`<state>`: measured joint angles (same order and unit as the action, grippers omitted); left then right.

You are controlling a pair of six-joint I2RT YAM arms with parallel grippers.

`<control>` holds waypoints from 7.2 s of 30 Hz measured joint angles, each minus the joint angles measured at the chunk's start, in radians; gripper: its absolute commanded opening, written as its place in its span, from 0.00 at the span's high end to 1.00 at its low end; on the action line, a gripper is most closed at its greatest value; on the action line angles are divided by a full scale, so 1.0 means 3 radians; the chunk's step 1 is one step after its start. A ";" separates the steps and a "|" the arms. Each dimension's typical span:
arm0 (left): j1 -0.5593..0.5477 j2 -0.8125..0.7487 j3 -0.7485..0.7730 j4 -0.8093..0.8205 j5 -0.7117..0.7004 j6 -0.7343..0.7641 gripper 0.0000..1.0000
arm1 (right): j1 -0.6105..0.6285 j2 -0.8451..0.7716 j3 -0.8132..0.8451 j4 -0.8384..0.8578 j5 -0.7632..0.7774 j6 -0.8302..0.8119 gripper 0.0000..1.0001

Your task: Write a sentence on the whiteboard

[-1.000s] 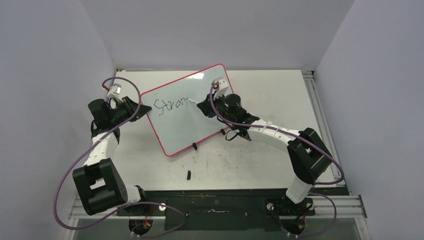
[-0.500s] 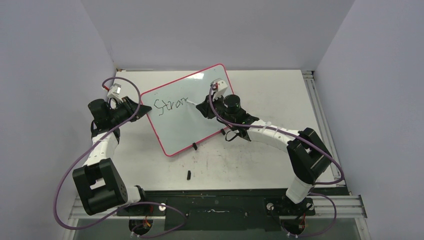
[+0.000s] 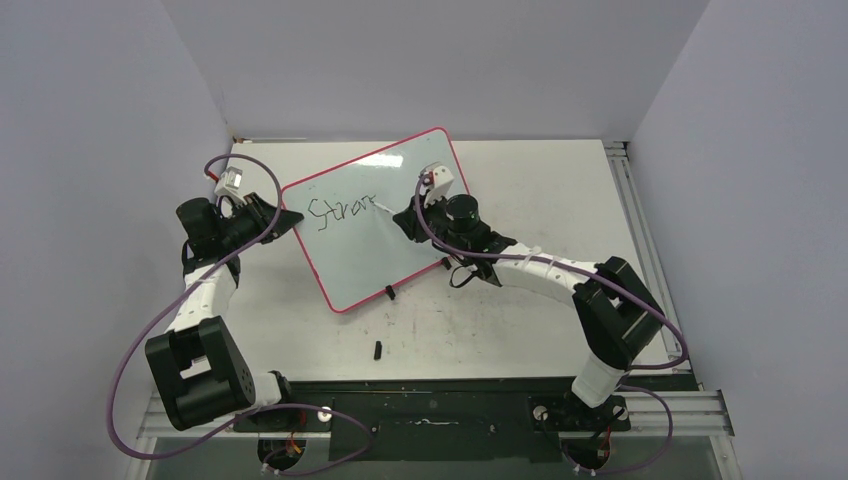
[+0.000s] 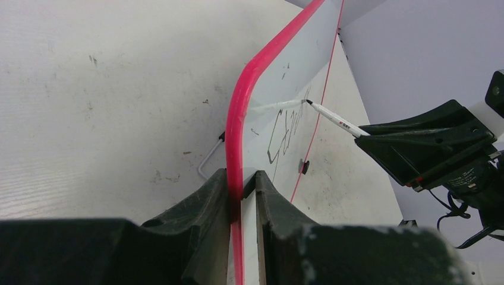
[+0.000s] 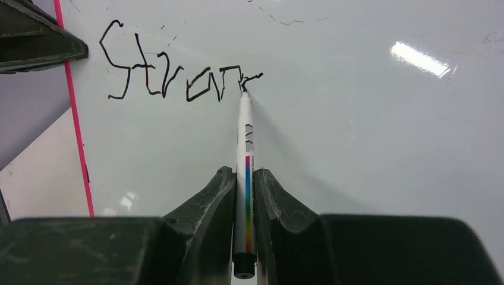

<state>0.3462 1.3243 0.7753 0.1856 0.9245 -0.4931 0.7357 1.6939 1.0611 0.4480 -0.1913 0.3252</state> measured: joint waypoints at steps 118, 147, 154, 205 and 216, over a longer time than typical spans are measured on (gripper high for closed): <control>0.0001 -0.0272 -0.0003 -0.0374 -0.0262 0.0376 0.23 | 0.0379 -0.1411 -0.0388 -0.0617 0.0881 -0.0333 0.95; -0.0782 0.0757 0.2983 -0.2106 -0.0834 0.1700 0.21 | -0.0164 -0.2193 -0.0481 -0.1414 0.0423 -0.0350 0.95; -0.1162 0.1984 0.4083 -0.3109 -0.0782 0.2107 0.21 | -0.0188 -0.2307 -0.0481 -0.1578 0.0340 -0.0350 0.95; -0.1181 0.2344 0.3992 -0.3906 0.0689 0.2653 1.00 | -0.0210 -0.2710 -0.0580 -0.1990 0.0361 -0.0261 0.95; -0.1354 0.2169 0.3858 -0.3780 0.0721 0.2749 1.00 | -0.0210 -0.2759 -0.0585 -0.2080 0.0346 -0.0256 0.95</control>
<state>-0.0601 1.9751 1.9327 -0.9485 1.1408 0.3317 0.6727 0.8661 0.8856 -0.1761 -0.0875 0.2485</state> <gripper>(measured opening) 0.055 0.155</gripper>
